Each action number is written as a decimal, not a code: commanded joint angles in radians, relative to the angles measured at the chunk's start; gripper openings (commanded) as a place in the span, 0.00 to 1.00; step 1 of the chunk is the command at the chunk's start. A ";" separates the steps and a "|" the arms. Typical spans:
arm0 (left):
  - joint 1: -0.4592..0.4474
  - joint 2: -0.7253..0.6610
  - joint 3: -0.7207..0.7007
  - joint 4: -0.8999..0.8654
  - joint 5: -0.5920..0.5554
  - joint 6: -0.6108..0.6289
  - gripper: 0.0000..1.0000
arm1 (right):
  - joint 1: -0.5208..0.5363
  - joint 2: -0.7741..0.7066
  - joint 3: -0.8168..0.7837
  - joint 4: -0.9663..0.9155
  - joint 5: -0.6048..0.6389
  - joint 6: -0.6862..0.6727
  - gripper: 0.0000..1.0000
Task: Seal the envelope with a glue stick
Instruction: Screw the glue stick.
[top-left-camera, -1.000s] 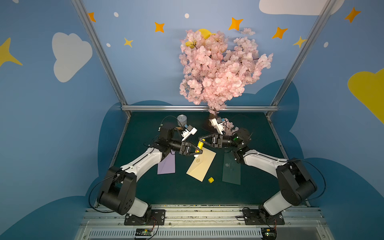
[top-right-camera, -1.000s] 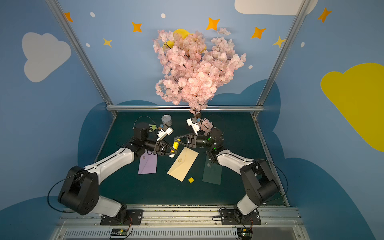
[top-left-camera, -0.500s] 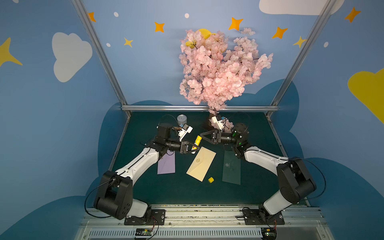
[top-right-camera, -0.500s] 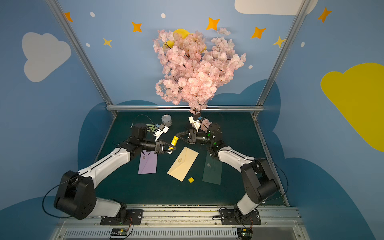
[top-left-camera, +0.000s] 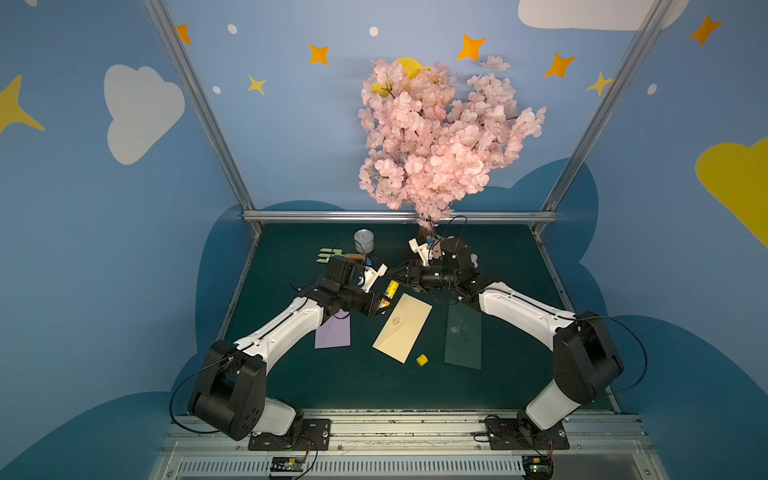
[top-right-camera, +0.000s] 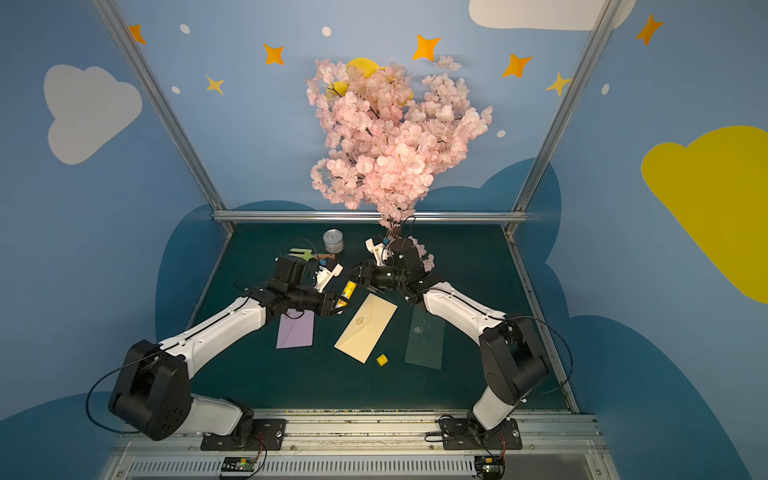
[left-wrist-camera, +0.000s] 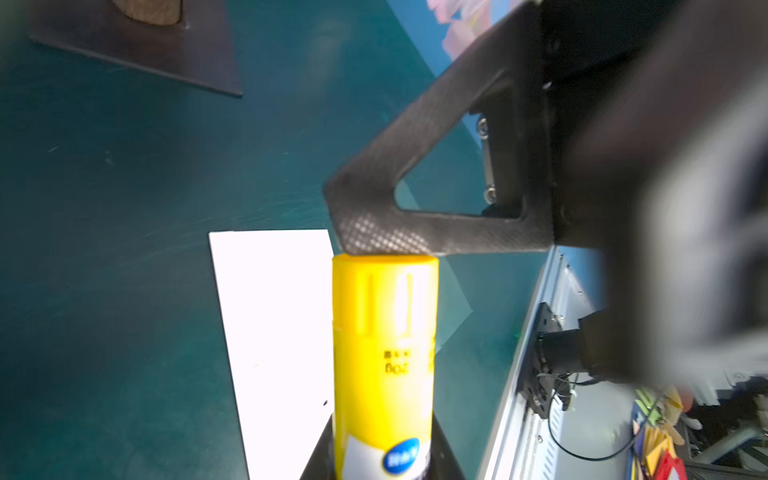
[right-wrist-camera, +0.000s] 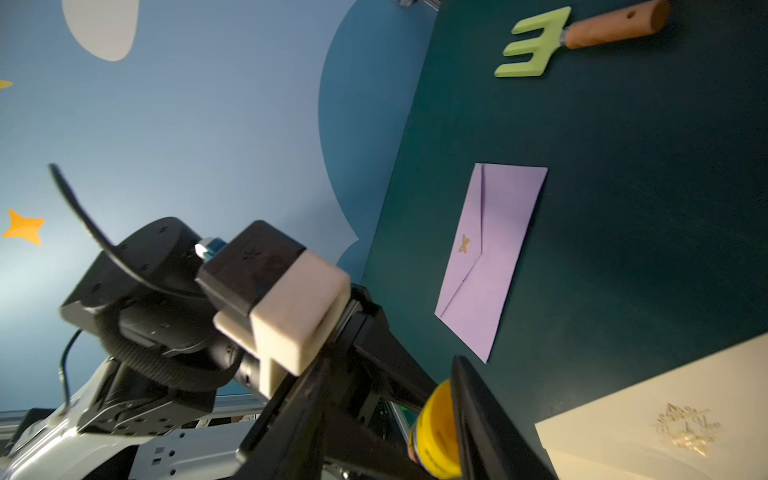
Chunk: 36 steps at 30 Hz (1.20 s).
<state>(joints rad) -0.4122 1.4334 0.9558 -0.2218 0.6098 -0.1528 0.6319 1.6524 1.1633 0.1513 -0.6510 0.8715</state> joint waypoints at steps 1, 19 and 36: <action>-0.005 -0.008 0.020 -0.007 -0.064 0.017 0.02 | 0.009 0.016 0.034 -0.094 0.059 -0.032 0.49; -0.022 -0.016 0.017 0.011 -0.039 0.004 0.02 | 0.015 0.056 0.000 0.043 0.010 0.052 0.38; 0.055 -0.060 -0.024 0.131 0.199 -0.099 0.02 | -0.021 0.025 -0.114 0.347 -0.137 0.113 0.20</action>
<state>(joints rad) -0.3885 1.4170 0.9360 -0.1810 0.6632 -0.2123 0.6228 1.7046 1.0931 0.3420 -0.7036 0.9604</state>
